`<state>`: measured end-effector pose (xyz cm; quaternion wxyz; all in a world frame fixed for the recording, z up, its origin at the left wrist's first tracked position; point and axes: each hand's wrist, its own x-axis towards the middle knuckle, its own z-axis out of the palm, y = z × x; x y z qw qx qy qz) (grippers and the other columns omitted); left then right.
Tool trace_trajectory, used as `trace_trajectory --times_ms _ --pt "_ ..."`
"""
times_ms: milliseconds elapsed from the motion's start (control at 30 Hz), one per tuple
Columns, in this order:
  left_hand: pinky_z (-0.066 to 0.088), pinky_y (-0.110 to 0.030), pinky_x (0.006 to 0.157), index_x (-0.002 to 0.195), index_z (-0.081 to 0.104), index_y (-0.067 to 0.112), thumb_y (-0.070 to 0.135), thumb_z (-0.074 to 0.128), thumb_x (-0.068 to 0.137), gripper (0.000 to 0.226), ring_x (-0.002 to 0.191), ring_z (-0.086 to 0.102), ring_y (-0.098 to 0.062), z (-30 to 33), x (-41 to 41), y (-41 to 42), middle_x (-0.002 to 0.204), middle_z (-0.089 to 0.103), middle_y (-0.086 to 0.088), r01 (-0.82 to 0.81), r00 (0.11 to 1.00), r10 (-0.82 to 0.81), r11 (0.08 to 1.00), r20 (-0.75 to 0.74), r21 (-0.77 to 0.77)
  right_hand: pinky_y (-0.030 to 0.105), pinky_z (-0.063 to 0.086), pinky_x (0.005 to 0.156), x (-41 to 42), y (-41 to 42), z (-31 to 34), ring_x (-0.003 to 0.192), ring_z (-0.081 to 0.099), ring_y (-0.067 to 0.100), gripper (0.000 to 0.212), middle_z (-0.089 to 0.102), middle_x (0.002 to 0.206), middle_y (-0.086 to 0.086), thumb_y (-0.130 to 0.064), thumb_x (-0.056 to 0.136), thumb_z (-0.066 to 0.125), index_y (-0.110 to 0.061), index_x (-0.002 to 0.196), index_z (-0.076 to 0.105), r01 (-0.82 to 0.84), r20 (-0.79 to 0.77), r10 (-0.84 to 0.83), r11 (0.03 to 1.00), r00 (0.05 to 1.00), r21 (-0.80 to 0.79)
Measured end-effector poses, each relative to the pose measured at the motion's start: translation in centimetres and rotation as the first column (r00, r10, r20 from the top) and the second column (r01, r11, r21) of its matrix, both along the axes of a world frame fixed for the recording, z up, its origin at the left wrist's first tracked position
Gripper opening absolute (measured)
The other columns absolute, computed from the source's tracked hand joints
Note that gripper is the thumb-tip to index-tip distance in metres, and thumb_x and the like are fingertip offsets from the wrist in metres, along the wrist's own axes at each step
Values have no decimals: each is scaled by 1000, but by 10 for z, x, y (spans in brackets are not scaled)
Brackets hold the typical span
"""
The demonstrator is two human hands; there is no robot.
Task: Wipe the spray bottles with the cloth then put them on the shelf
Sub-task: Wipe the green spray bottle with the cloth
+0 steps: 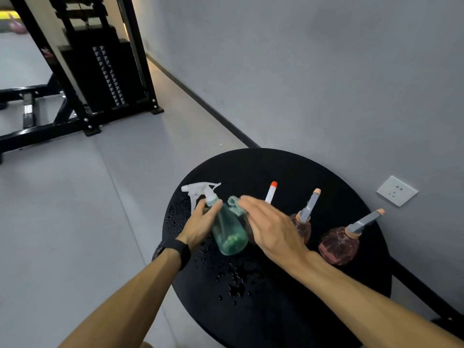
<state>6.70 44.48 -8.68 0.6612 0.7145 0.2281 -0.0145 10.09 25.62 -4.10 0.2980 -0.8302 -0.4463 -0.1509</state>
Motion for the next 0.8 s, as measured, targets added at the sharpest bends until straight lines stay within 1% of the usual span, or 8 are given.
trace_trajectory --times_ms 167,267,333,467,533,600,733,800 --pt "50 -41 91 115 56 31 62 56 89 40 105 65 -18 13 -23 -2 118 66 1 -62 998 63 989 2 -131 31 49 97 3 38 25 117 59 19 29 64 126 7 -1 93 55 -8 121 61 49 6 -49 995 999 83" --pt "49 -51 100 125 56 30 70 54 85 57 114 66 -25 14 -35 -4 125 66 -4 -71 996 85 954 37 -291 38 44 104 -5 55 19 120 58 27 26 64 124 13 1 90 53 -4 114 64 16 68 -20 998 998 54" --pt "49 -49 102 127 60 26 64 47 92 53 115 66 -24 19 -45 -8 126 68 -6 -95 991 122 929 54 -357 43 41 108 -16 62 8 123 56 29 29 65 123 14 -2 90 44 -3 110 65 0 77 0 1000 997 -3" --pt "44 -47 108 125 67 13 57 39 100 57 120 64 -27 6 -57 -8 127 68 -14 -143 981 189 833 32 -535 46 34 113 -44 63 -19 135 43 23 39 58 135 11 -9 89 36 -4 118 61 -59 -120 47 993 992 -104" --pt "45 -42 107 123 68 7 55 39 101 60 119 64 -28 2 -59 -5 125 68 -16 -147 977 210 804 43 -576 33 20 120 -58 60 -25 144 26 11 40 43 149 4 -9 91 41 -4 129 53 -78 -266 48 992 963 -103" --pt "49 -41 101 118 70 4 53 41 101 59 111 67 -29 -1 -60 -4 118 70 -18 -129 978 203 786 55 -605 14 10 117 -67 57 -27 146 13 1 31 30 156 -5 -16 94 48 -7 124 53 -77 -311 48 994 949 -81" --pt "55 -40 91 101 74 4 50 47 99 53 95 69 -28 -1 -54 -7 101 72 -17 -93 981 178 782 78 -616 17 29 109 -70 56 -30 138 27 -7 14 39 146 -17 -29 97 55 -15 95 55 63 -445 -19 994 896 85" --pt "57 -37 85 95 75 8 48 48 99 49 91 70 -26 1 -50 -12 96 72 -15 -85 982 173 778 82 -623 11 26 108 -66 58 -31 136 25 -9 9 30 147 -22 -27 97 55 -24 106 53 142 -463 -81 985 883 99"
